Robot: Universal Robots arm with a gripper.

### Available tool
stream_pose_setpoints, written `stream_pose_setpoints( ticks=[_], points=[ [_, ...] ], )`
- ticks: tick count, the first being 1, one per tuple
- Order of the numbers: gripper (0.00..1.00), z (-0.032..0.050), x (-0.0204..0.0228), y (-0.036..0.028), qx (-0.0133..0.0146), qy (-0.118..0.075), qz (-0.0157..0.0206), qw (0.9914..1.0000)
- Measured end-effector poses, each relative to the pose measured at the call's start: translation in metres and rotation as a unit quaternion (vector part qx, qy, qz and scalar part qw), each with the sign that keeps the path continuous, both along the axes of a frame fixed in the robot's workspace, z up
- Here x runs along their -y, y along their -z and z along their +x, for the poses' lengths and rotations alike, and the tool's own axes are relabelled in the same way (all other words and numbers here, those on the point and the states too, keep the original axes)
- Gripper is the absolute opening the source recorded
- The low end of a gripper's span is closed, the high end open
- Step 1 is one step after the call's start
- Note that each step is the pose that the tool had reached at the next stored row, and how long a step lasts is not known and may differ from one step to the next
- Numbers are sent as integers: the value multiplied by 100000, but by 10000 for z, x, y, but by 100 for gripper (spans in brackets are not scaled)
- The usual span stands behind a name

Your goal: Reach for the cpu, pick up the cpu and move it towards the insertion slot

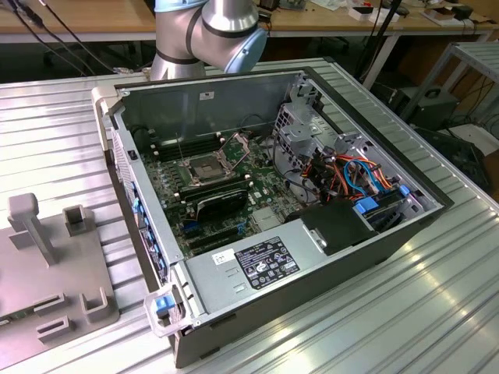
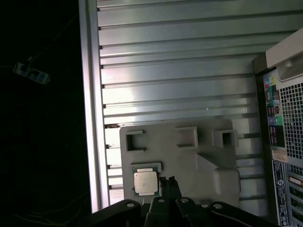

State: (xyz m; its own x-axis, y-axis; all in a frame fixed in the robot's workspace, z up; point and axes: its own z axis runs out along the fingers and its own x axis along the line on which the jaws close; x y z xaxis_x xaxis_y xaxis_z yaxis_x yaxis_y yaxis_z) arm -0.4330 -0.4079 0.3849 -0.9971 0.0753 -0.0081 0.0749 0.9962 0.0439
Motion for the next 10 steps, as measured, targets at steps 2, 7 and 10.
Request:
stream_pose_setpoints(
  ticks=[2, 7, 10],
  points=[
    [11, -22, 0, 5, -84, -3, 1, 100000],
    [11, -33, 1, 9, -115, 1, 16, 100000],
    [11, -128, 10, 10, -126, 1, 61, 100000]
  ],
)
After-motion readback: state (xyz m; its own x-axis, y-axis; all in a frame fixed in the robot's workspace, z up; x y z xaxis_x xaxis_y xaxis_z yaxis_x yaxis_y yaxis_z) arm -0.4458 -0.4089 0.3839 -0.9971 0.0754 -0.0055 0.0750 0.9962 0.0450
